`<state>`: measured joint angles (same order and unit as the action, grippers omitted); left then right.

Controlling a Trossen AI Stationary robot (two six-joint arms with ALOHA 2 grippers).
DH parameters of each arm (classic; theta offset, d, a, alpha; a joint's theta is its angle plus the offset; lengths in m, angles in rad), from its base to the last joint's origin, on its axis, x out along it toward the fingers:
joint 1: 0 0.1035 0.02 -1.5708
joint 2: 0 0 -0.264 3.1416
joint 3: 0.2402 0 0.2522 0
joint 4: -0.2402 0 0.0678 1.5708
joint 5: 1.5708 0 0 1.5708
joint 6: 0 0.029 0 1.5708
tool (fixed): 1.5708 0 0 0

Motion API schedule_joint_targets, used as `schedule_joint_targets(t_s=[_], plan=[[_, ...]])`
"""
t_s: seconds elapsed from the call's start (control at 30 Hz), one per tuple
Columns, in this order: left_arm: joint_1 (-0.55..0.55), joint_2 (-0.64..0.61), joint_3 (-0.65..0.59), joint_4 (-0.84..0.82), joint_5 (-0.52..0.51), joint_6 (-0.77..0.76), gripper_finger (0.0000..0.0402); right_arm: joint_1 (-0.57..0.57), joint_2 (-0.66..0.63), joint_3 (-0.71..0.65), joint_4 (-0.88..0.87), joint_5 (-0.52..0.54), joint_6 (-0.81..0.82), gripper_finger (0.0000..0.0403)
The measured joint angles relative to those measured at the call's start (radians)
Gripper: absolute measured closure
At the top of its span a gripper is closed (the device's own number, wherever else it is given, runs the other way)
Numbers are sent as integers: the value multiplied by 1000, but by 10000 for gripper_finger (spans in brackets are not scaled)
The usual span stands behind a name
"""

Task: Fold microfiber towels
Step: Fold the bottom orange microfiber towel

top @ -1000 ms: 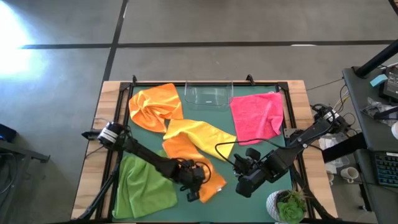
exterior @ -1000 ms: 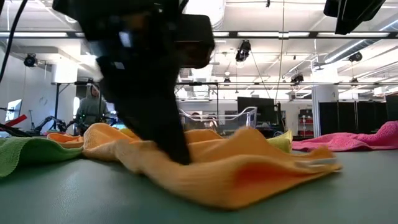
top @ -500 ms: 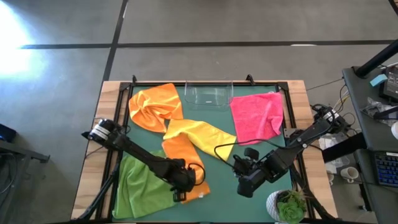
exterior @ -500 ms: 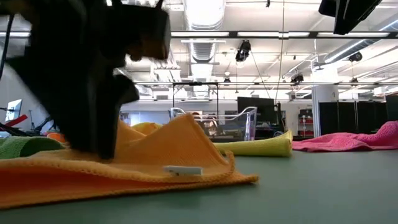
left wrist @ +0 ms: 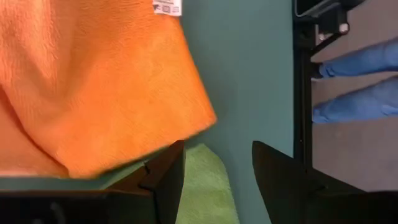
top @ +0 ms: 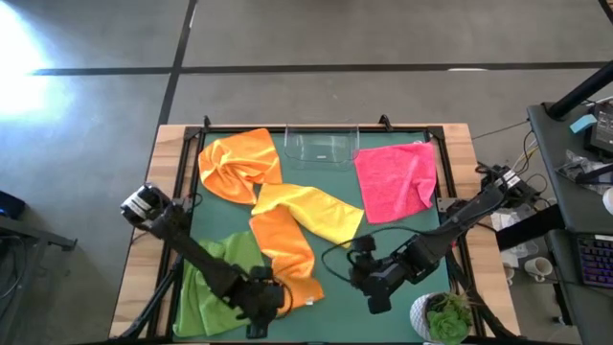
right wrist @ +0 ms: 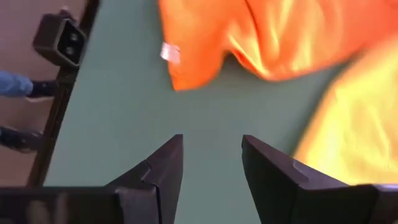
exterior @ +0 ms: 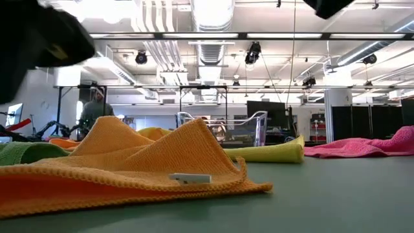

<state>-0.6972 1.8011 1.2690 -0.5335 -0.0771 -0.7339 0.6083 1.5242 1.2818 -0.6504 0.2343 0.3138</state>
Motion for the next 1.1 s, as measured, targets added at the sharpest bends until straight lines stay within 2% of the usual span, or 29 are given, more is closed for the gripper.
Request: schedule_joint_targets(t_s=[0.1,0.33,0.67,0.93,1.1], plan=[[-30,0,0,5,-54,-42,231,0,46,-2,89,-2,-126,247],[-38,40,0,115,-76,-46,231,-3,188,-2,198,-2,-317,247],[-40,109,2,158,-86,-48,231,-39,336,2,311,-79,-380,248],[-35,121,-2,121,-148,-46,231,-60,375,3,425,-93,-464,248],[-34,128,-15,121,-152,-46,231,-89,410,3,464,-155,-472,248]])
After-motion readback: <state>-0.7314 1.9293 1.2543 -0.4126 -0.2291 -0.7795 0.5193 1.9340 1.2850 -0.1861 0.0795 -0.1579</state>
